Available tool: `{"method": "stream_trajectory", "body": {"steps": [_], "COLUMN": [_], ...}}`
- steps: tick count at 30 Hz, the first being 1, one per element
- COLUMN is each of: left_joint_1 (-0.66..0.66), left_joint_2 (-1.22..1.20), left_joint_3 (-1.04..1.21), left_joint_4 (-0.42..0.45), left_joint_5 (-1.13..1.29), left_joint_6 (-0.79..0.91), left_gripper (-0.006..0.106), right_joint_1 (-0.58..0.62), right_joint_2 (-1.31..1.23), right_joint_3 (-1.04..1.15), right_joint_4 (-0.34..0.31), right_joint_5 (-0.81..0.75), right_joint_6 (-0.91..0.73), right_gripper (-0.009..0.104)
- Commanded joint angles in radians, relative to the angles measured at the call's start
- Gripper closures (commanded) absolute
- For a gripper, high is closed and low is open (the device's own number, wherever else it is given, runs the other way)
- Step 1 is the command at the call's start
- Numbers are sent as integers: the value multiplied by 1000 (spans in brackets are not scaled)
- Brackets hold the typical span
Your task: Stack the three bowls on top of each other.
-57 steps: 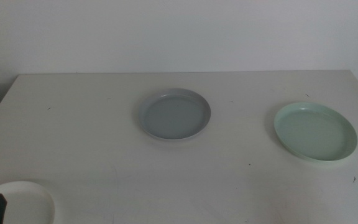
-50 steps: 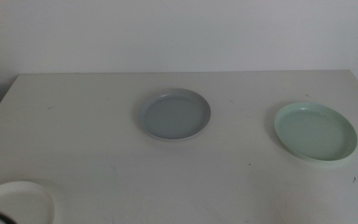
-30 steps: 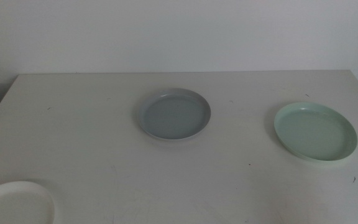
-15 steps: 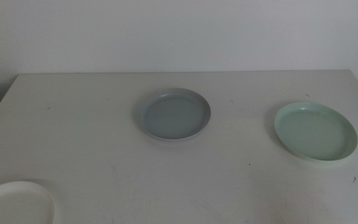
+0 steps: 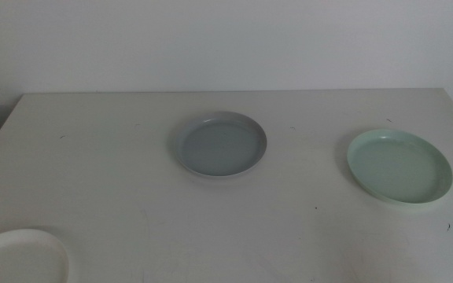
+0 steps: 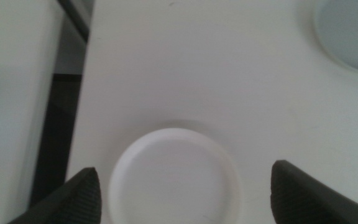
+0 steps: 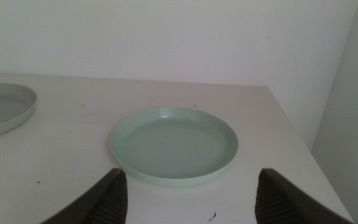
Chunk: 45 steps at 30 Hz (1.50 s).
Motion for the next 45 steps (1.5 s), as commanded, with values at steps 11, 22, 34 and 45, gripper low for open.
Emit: {"method": "stream_trajectory", "body": {"steps": [11, 22, 34, 45], "left_joint_1": [9, 350, 431, 584], "left_joint_2": [70, 211, 391, 538], "left_joint_3": [-31, -31, 74, 239], "left_joint_4": [139, -107, -124, -234], "left_joint_5": [45, 44, 24, -117], "left_joint_6": [90, 415, 549, 730], "left_gripper": [-5, -5, -5, -5], "right_joint_1": [-5, -5, -5, -5], "right_joint_2": [-27, -27, -27, -27], "right_joint_3": [-5, -5, -5, -5], "right_joint_4": [-12, -12, -12, -12], "right_joint_5": [-78, -78, -78, -78], "right_joint_6": [-5, -5, -5, -5], "right_gripper": [43, 43, 43, 43]}}
